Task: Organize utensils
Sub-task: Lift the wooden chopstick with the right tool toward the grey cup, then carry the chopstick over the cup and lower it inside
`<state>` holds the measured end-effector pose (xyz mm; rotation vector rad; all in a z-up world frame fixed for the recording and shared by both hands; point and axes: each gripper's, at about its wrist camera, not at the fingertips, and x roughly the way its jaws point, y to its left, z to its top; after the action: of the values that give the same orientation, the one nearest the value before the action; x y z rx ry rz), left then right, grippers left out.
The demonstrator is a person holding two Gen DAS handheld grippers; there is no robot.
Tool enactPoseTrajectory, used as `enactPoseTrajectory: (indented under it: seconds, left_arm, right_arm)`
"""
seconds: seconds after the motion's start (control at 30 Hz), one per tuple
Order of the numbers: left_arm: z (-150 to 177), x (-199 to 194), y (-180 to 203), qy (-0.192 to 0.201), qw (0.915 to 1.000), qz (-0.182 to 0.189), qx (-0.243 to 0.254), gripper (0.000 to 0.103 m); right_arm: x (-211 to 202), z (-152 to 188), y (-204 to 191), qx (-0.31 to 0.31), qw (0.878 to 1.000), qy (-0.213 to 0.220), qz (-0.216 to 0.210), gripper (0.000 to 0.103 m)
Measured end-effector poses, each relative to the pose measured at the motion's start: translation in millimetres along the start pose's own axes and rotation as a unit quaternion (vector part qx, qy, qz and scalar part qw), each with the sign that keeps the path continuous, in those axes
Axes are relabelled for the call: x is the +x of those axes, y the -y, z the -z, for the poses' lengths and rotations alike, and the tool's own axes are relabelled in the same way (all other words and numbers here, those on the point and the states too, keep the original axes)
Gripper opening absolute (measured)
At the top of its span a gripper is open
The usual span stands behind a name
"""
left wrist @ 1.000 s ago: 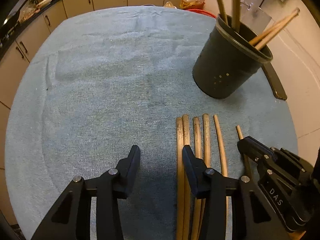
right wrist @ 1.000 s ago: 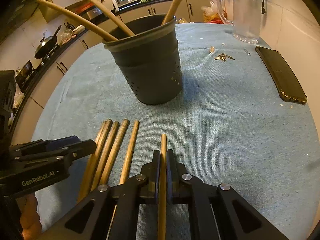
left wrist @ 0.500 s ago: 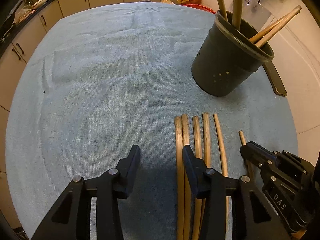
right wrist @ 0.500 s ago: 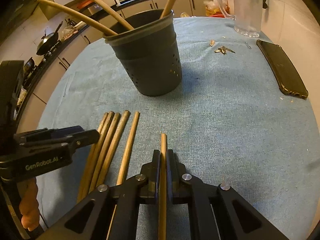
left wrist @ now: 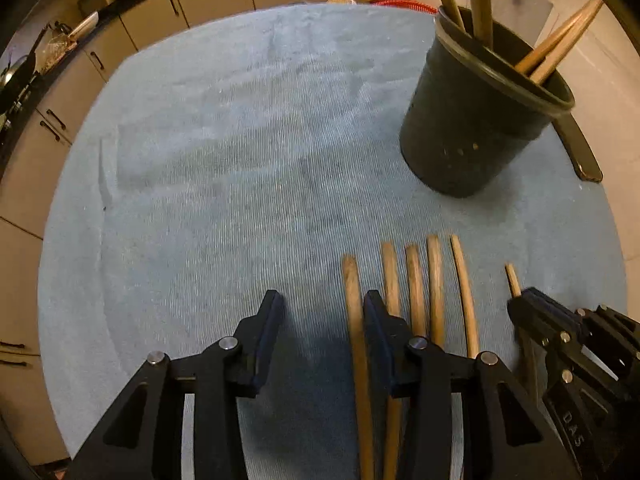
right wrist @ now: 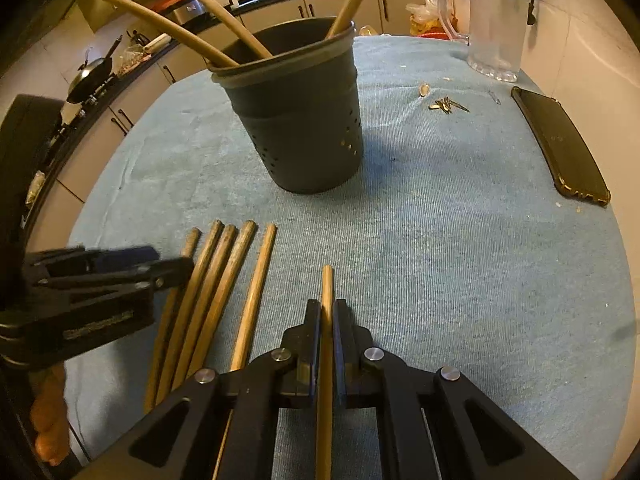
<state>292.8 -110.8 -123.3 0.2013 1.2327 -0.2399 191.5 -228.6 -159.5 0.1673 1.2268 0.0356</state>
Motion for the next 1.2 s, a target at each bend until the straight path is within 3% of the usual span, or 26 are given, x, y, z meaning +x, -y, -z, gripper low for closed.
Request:
enactPoseTrajectory:
  seconds: [0.07,0.23,0.37,0.4,0.43,0.5,0.6,0.83,1.0,1.2]
  left_arm:
    - [2,-2,-1,0.002,1.0,-0.002,0.004,0.023]
    - [7,-5,-17,0.005,0.9997,0.02,-0.013,0.022]
    - [10,-9,-8,0.029,0.9996,-0.002,0.0,0.022]
    - [9,-8,-6,0.036,0.9993,-0.005,0.003,0.02]
    - [10,-10,-8,0.037,0.9993,-0.003,-0.004,0.009]
    - [12,-19,-16,0.045,0.9985,0.006,-0.032,0.007]
    - [24,-51,-30,0.096,0.9936,0.016,-0.057,0.007]
    - [81,-150,-58,0.215,0.9723,0.013,-0.092,0.007]
    - [101,-181,-72,0.265,0.9575,0.008,-0.112,0.007]
    - [122,-214,-76,0.288,0.9507,0.013,-0.114,0.007]
  right_arm:
    - [1,-1,-4,-0.011,1.0,-0.005,0.009,0.009]
    - [4,-5,-12,-0.043,0.998,-0.017,0.03,0.01]
    - [8,-9,-27,-0.09,0.994,-0.015,0.06,0.009]
    - [8,-9,-29,-0.095,0.994,-0.012,0.06,0.008]
    - [8,-10,-25,-0.085,0.995,-0.006,0.049,0.007]
    - [0,-10,-15,-0.056,0.998,0.011,0.022,0.007]
    - [-36,-7,-1,-0.019,0.997,0.071,-0.015,0.007]
    - [-116,11,7,0.01,0.982,0.187,-0.032,0.007]
    - [-148,29,5,0.016,0.972,0.231,-0.034,0.007]
    - [-177,51,4,0.016,0.966,0.257,-0.038,0.007]
